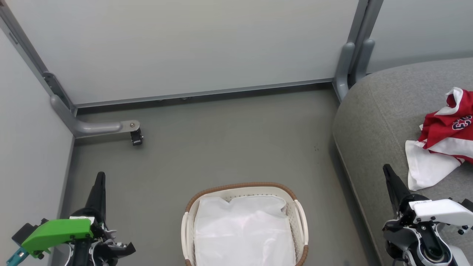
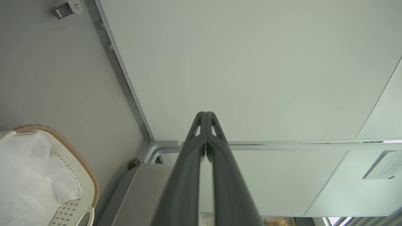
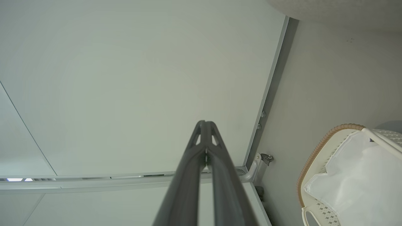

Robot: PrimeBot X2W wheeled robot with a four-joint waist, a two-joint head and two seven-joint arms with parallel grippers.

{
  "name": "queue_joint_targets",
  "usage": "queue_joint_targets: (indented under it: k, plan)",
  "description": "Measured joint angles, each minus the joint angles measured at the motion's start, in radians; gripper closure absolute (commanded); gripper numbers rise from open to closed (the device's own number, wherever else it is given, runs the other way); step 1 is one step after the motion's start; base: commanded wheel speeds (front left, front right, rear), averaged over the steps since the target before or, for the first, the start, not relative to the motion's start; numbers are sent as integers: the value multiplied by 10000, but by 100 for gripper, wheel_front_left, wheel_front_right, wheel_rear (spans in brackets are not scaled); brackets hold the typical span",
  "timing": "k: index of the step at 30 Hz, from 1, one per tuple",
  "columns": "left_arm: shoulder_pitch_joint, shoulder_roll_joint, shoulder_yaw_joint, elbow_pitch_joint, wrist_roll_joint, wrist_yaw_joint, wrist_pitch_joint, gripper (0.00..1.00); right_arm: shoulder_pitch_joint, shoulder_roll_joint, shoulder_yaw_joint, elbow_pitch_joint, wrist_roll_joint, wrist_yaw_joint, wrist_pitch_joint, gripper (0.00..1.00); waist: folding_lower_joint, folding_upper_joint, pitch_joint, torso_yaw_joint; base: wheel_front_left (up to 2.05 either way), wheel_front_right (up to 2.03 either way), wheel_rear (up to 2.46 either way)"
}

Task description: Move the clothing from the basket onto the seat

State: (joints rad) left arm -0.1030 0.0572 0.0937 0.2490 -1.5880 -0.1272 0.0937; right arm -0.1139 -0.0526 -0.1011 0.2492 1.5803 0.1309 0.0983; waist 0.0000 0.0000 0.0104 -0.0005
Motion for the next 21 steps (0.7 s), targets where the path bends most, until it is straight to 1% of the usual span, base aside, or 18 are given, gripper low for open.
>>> queue_joint_targets:
  k: [6, 21]
  plan:
    - [-2, -2, 52, -44, -326, -15, 105, 100, 9, -2, -63, -36, 359, 0, 111, 100, 0, 0, -74, 5, 0, 0, 0]
    - [-5, -10, 77, -48, -324, -15, 111, 100, 10, 2, -77, -42, 364, 0, 115, 100, 0, 0, -74, 5, 0, 0, 0]
